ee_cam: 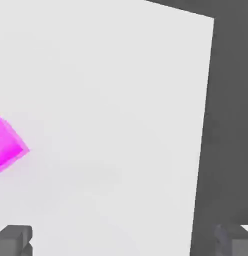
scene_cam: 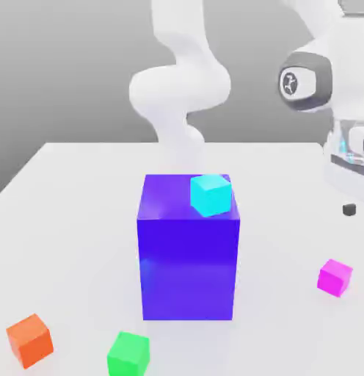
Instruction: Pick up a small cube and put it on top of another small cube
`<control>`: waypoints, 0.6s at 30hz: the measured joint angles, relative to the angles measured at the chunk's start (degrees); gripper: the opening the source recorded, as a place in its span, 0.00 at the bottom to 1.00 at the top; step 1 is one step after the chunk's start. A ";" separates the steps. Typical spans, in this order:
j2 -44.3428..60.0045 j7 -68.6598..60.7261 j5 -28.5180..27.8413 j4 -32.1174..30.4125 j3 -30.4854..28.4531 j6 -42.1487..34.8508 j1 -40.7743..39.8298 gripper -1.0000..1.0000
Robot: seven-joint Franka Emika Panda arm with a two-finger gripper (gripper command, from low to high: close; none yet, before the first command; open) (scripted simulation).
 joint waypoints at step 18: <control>22.21 -12.22 -6.93 -1.48 0.29 14.72 6.37 0.00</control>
